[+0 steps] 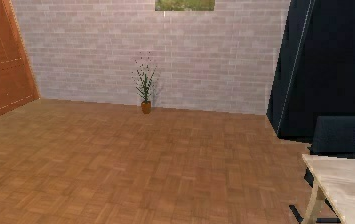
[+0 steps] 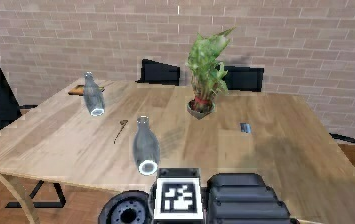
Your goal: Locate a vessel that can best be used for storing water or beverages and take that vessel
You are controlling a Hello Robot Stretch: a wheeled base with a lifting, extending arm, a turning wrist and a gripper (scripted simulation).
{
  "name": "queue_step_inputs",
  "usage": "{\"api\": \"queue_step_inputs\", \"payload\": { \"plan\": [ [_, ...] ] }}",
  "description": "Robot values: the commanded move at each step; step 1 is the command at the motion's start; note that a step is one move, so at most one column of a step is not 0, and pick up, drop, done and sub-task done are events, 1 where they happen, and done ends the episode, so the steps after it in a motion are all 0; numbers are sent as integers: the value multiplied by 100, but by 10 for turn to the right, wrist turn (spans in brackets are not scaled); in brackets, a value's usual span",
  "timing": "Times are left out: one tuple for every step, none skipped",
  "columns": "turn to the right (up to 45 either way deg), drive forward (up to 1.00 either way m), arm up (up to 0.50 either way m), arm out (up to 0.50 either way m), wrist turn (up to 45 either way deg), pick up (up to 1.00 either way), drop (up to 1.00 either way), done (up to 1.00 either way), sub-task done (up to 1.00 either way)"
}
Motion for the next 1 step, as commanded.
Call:
{"api": "queue_step_inputs", "payload": {
  "plan": [
    [0,0,0,28,0,0,0,0,0]
  ]
}}
